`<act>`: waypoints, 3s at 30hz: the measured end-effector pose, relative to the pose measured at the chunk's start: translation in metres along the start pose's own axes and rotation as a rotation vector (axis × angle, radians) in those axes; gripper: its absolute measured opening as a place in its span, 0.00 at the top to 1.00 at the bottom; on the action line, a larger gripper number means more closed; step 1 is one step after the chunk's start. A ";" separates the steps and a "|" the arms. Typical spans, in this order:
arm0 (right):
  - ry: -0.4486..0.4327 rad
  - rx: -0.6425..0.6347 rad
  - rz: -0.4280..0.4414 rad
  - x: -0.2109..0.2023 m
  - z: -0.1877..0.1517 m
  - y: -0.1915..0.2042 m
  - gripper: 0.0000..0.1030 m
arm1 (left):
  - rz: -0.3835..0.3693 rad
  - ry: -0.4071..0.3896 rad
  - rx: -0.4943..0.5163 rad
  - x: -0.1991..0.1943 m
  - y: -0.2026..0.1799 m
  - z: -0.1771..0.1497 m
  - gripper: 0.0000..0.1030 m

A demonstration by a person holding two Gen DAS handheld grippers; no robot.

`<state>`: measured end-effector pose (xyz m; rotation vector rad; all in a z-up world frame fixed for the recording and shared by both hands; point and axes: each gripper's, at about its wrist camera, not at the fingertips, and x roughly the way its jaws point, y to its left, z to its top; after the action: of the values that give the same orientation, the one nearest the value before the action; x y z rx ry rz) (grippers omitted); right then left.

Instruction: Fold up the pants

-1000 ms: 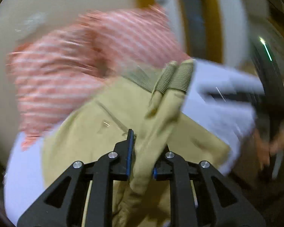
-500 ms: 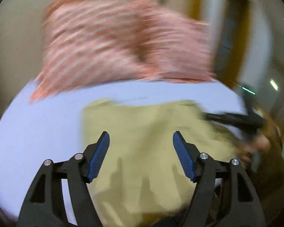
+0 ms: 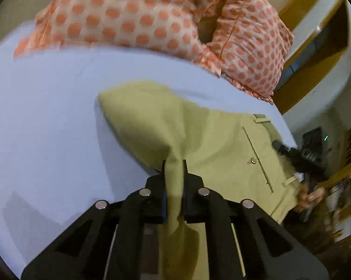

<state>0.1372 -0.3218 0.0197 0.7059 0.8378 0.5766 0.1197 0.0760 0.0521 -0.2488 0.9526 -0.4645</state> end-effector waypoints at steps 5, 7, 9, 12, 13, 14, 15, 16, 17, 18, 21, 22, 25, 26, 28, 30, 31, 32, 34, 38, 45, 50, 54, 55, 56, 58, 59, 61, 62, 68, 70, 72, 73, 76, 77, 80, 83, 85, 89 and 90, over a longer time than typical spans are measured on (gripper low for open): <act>-0.122 -0.067 -0.042 0.007 0.063 0.020 0.92 | 0.114 -0.147 0.107 0.018 -0.035 0.071 0.94; -0.185 -0.072 -0.132 0.015 0.084 0.014 0.92 | 0.222 -0.178 0.148 0.043 -0.041 0.093 0.92; -0.155 -0.100 -0.318 0.035 0.097 0.002 0.86 | 0.350 -0.139 0.170 0.067 -0.040 0.105 0.85; -0.136 -0.144 -0.507 0.034 0.087 -0.004 0.84 | 0.407 -0.146 0.164 0.060 -0.030 0.099 0.82; -0.163 -0.166 -0.484 0.027 0.081 -0.001 0.79 | 0.420 -0.193 0.181 0.044 -0.031 0.090 0.81; -0.178 -0.187 -0.441 0.020 0.073 0.003 0.60 | 0.407 -0.210 0.187 0.035 -0.032 0.085 0.77; -0.172 -0.193 -0.411 0.018 0.070 0.006 0.41 | 0.329 -0.217 0.181 0.024 -0.034 0.077 0.70; -0.151 -0.203 -0.359 0.019 0.064 0.012 0.37 | 0.260 -0.210 0.171 0.019 -0.036 0.073 0.67; -0.119 -0.212 -0.322 0.024 0.059 0.016 0.34 | 0.194 -0.189 0.164 0.020 -0.040 0.068 0.61; -0.081 -0.214 -0.311 0.034 0.059 0.020 0.27 | 0.153 -0.160 0.161 0.024 -0.042 0.064 0.55; 0.048 -0.171 -0.389 0.070 0.055 0.012 0.06 | 0.103 0.009 0.109 0.069 -0.041 0.057 0.54; 0.072 -0.184 -0.436 0.079 0.052 0.013 0.05 | 0.119 0.058 0.072 0.084 -0.035 0.056 0.55; 0.079 -0.231 -0.645 0.079 0.042 0.032 0.05 | 0.176 0.038 0.047 0.073 -0.037 0.056 0.55; 0.086 -0.229 -0.674 0.076 0.038 0.036 0.05 | 0.182 0.026 0.043 0.064 -0.039 0.051 0.49; 0.095 -0.250 -0.725 0.064 0.018 0.053 0.01 | 0.219 -0.022 0.073 0.037 -0.048 0.035 0.26; 0.069 -0.281 -0.734 0.050 -0.010 0.067 0.01 | 0.282 -0.050 0.106 0.015 -0.058 0.013 0.09; 0.061 -0.287 -0.707 0.045 -0.021 0.069 0.01 | 0.298 -0.053 0.114 0.010 -0.060 0.003 0.07; 0.055 -0.289 -0.673 0.039 -0.036 0.071 0.01 | 0.314 -0.055 0.129 0.004 -0.064 -0.011 0.05; 0.071 -0.282 -0.629 0.037 -0.065 0.071 0.01 | 0.315 -0.041 0.136 -0.001 -0.068 -0.031 0.04; 0.076 -0.351 -0.734 0.052 -0.093 0.079 0.01 | 0.312 0.018 0.156 0.017 -0.076 -0.053 0.04; 0.080 -0.341 -0.771 0.058 -0.098 0.080 0.01 | 0.403 0.042 0.189 0.040 -0.082 -0.065 0.02; 0.051 -0.340 -0.778 0.060 -0.100 0.081 0.01 | 0.398 0.017 0.181 0.039 -0.080 -0.067 0.02; 0.050 -0.339 -0.779 0.061 -0.101 0.082 0.01 | 0.402 0.009 0.177 0.039 -0.081 -0.068 0.02; 0.050 -0.338 -0.779 0.061 -0.100 0.082 0.01 | 0.402 0.009 0.178 0.039 -0.081 -0.067 0.02; 0.050 -0.338 -0.779 0.061 -0.101 0.082 0.01 | 0.401 0.010 0.179 0.039 -0.080 -0.067 0.02; 0.050 -0.338 -0.779 0.060 -0.100 0.082 0.01 | 0.401 0.010 0.178 0.039 -0.080 -0.067 0.02; 0.050 -0.338 -0.779 0.060 -0.101 0.082 0.01 | 0.401 0.010 0.178 0.039 -0.081 -0.067 0.02; 0.050 -0.338 -0.780 0.060 -0.101 0.082 0.01 | 0.401 0.009 0.177 0.039 -0.081 -0.067 0.02; 0.050 -0.338 -0.780 0.061 -0.101 0.082 0.01 | 0.401 0.009 0.177 0.039 -0.081 -0.067 0.02; 0.049 -0.338 -0.780 0.061 -0.101 0.082 0.01 | 0.400 0.010 0.180 0.039 -0.080 -0.067 0.02; 0.050 -0.338 -0.780 0.061 -0.101 0.082 0.01 | 0.400 0.009 0.180 0.039 -0.080 -0.067 0.02; 0.049 -0.337 -0.781 0.061 -0.101 0.082 0.01 | 0.399 0.008 0.180 0.038 -0.080 -0.067 0.02; 0.049 -0.336 -0.781 0.061 -0.101 0.082 0.01 | 0.400 0.006 0.180 0.038 -0.080 -0.067 0.02; 0.049 -0.337 -0.781 0.061 -0.101 0.082 0.01 | 0.401 0.004 0.180 0.038 -0.079 -0.066 0.02; 0.049 -0.337 -0.781 0.061 -0.101 0.082 0.01 | 0.401 0.003 0.180 0.038 -0.079 -0.065 0.02; 0.050 -0.337 -0.781 0.060 -0.101 0.082 0.01 | 0.401 0.004 0.181 0.038 -0.079 -0.065 0.02; 0.050 -0.337 -0.780 0.060 -0.101 0.082 0.01 | 0.401 0.004 0.180 0.038 -0.079 -0.066 0.02; 0.050 -0.337 -0.780 0.060 -0.101 0.082 0.01 | 0.401 0.003 0.180 0.038 -0.079 -0.065 0.02; 0.050 -0.337 -0.780 0.060 -0.101 0.082 0.01 | 0.401 0.004 0.180 0.038 -0.079 -0.066 0.02; 0.050 -0.337 -0.780 0.060 -0.101 0.082 0.01 | 0.401 0.003 0.180 0.038 -0.079 -0.066 0.02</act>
<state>0.0731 -0.1947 0.0058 0.0266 0.9526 0.0211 0.0624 -0.0120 0.0196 0.1065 0.9298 -0.1787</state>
